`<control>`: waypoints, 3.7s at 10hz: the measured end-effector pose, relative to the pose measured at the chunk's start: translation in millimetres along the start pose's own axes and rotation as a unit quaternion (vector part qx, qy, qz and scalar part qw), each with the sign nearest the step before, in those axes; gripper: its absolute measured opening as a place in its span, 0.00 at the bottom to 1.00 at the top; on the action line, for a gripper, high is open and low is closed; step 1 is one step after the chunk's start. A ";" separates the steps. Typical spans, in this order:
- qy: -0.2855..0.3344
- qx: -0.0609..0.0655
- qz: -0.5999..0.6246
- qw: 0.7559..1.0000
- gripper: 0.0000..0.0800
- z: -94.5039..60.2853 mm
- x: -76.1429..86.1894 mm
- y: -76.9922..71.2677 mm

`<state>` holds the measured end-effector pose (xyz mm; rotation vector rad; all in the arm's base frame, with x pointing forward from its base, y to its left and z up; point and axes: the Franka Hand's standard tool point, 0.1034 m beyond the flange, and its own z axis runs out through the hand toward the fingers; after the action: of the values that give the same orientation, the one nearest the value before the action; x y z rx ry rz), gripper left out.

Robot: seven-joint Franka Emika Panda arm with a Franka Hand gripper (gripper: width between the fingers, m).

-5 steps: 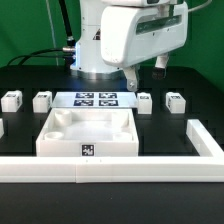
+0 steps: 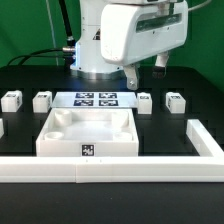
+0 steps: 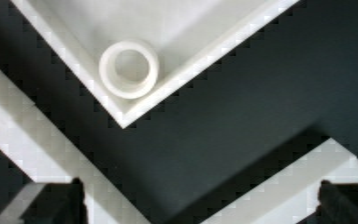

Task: Assemble square table

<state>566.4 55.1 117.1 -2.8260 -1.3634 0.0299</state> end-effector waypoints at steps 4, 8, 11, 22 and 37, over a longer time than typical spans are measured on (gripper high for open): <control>0.001 0.002 -0.136 0.991 0.81 24.3 -27.1 -9.6; 0.000 0.005 -0.154 0.988 0.81 33.0 -39.5 -11.0; 0.010 -0.009 -0.245 0.969 0.81 40.8 -58.4 -8.5; 0.008 0.011 -0.324 0.946 0.81 85.1 -124.6 -35.4; 0.019 0.004 -0.328 0.944 0.07 114.5 -133.6 -51.1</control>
Offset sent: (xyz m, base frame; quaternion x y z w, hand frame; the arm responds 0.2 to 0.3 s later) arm -0.0304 -0.0159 -0.0196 0.0249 -0.0251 -0.1783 0.9833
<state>441.1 -18.2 5.3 -2.2018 -2.1948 -0.0207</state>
